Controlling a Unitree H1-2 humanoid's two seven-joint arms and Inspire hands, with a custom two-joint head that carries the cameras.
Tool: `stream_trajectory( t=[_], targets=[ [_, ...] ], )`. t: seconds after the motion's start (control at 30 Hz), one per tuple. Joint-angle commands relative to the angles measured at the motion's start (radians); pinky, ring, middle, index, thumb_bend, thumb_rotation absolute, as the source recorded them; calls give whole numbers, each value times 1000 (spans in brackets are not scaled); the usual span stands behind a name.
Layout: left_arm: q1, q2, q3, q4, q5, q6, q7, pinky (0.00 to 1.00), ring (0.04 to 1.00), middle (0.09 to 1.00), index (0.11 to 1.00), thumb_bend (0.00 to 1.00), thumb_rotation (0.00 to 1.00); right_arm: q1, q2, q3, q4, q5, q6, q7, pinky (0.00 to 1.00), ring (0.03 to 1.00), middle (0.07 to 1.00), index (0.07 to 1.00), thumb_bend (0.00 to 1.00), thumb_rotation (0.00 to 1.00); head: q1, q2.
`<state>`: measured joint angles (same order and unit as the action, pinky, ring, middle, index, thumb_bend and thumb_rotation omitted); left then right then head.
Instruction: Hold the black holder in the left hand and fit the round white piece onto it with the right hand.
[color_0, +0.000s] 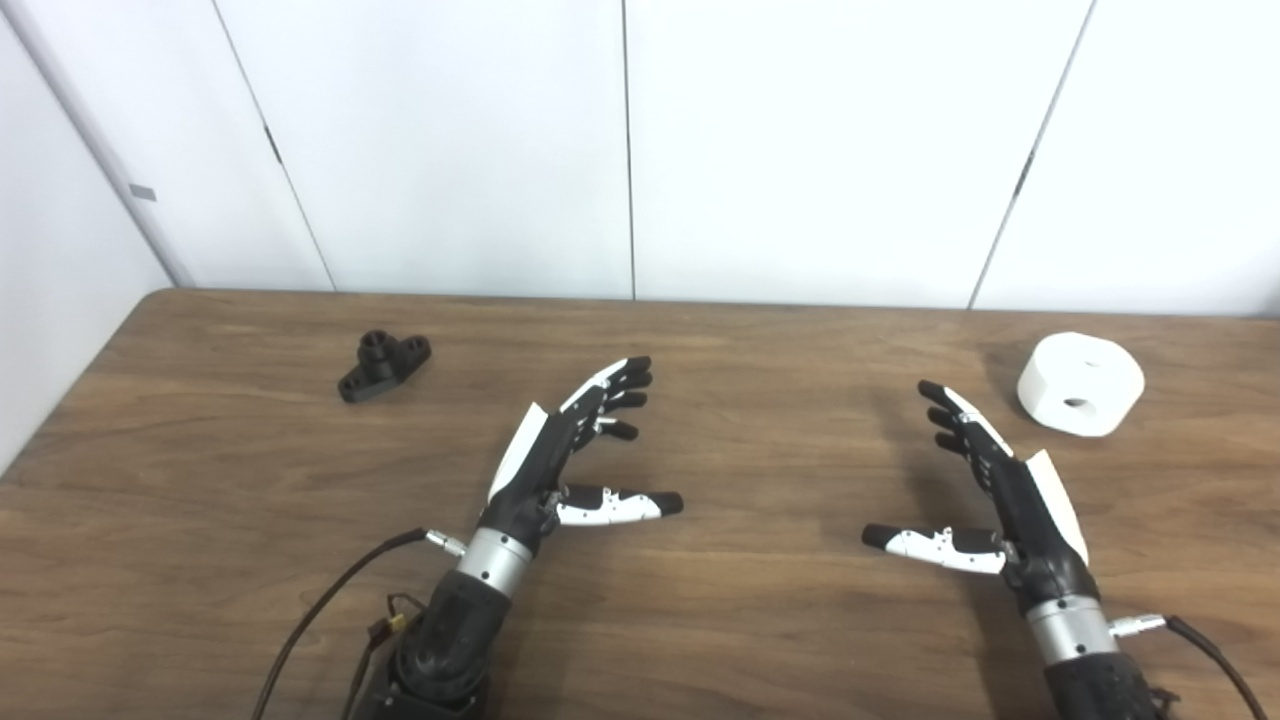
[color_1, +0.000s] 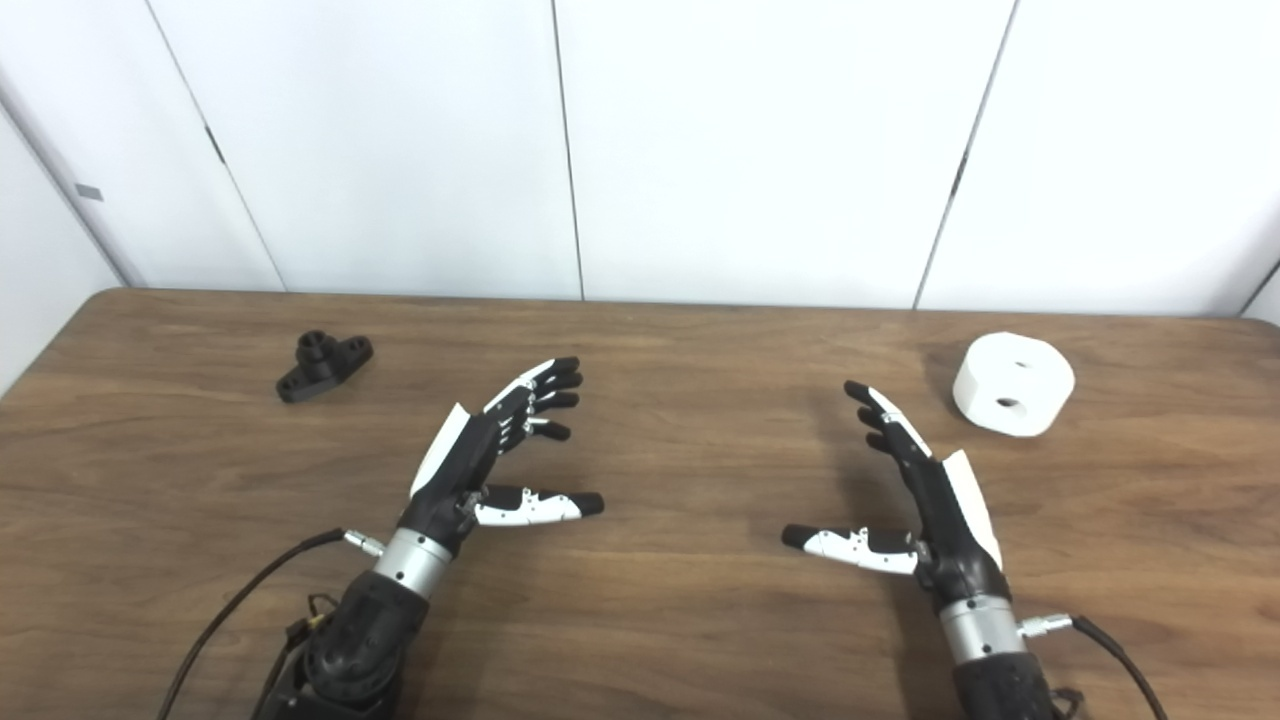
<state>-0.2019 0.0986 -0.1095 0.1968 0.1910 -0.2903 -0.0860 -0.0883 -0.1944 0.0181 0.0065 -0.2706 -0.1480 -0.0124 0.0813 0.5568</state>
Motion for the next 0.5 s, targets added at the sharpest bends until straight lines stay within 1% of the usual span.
stream_trajectory(
  t=[0.0,0.17,0.27,0.4,0.47],
  targets=[
    [21,1,-1,47,-2,-31,16,689,839,876,889,879,58,-15,-3,-7,-32,-2,-28,-15,858,899,927,883,844,180,0,1],
    [20,2,0,49,-6,-26,13,687,828,876,882,869,57,-17,-2,-6,-28,-3,-36,-18,855,896,925,877,841,165,6,3],
    [16,5,1,61,-4,-38,16,682,825,873,873,856,36,-19,1,-7,-24,5,-43,-20,845,894,922,870,836,129,4,4],
    [15,6,2,57,7,-25,20,689,823,869,848,858,30,-22,1,-7,-12,7,-56,-23,847,894,921,868,834,150,12,3],
    [14,3,0,71,2,-38,17,703,827,874,845,852,24,-21,-2,-8,-10,6,-61,-24,842,893,921,865,833,151,71,-12]
  ],
)
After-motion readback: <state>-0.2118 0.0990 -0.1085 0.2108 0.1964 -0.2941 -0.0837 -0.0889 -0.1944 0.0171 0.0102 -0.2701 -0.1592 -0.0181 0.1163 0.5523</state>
